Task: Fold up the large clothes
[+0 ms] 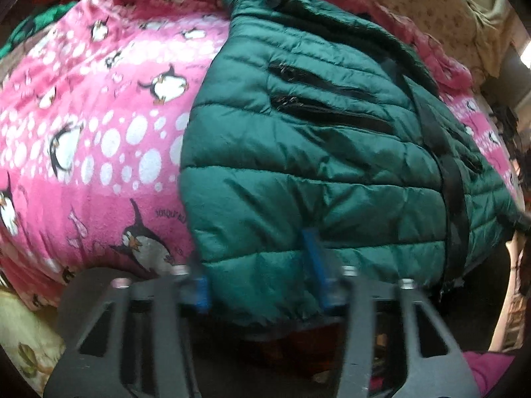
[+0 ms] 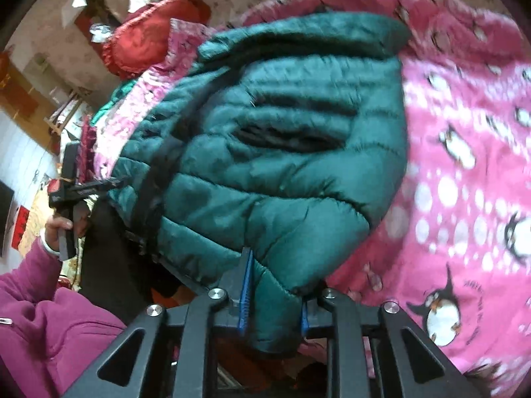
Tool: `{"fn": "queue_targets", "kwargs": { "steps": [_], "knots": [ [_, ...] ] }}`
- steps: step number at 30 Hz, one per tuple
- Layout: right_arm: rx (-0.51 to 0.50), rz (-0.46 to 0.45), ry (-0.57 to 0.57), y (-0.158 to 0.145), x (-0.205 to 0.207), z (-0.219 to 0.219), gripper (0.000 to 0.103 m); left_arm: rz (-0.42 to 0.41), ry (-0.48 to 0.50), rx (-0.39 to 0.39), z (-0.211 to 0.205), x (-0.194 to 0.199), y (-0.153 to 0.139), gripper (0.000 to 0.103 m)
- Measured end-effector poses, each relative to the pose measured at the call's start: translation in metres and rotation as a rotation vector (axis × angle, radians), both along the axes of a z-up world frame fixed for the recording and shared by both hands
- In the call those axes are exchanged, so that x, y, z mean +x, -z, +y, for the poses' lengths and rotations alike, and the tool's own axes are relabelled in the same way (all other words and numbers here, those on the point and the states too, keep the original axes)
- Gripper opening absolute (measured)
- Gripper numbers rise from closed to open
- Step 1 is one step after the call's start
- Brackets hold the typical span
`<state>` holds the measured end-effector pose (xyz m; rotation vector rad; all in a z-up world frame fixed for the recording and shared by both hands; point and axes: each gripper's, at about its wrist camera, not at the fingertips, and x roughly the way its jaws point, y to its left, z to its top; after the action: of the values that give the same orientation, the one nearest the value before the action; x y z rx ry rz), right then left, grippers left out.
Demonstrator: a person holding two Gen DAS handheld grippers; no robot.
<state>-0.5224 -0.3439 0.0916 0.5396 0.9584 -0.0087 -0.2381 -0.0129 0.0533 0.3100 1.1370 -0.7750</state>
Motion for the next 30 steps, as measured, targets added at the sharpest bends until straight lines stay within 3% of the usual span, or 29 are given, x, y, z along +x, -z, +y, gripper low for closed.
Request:
{"fn": "queue_targets", "kwargs": {
  "steps": [2,7,13,20,25,30],
  "knots": [
    [0.008,-0.041,0.001,-0.013,0.004,-0.003,0.020,-0.009,0.015,-0.009,-0.001,0.001,-0.008,0.026],
    [0.002,-0.124,0.003,-0.041,0.014,-0.012,0.020,-0.043,0.035,-0.059,-0.003,0.004,-0.034,0.017],
    [-0.027,-0.221,0.054,-0.073,0.029,-0.038,0.019,-0.076,-0.013,-0.205,-0.007,0.023,-0.084,0.017],
    [0.010,-0.280,0.190,-0.088,0.064,-0.095,0.019,-0.116,-0.086,-0.342,-0.048,0.074,-0.131,0.017],
    [0.028,-0.299,0.281,-0.092,0.102,-0.140,0.019,-0.128,-0.125,-0.366,-0.089,0.116,-0.145,0.017],
    [0.022,-0.272,0.352,-0.088,0.135,-0.177,0.019,-0.137,-0.186,-0.334,-0.135,0.166,-0.143,0.017]
  ]
}}
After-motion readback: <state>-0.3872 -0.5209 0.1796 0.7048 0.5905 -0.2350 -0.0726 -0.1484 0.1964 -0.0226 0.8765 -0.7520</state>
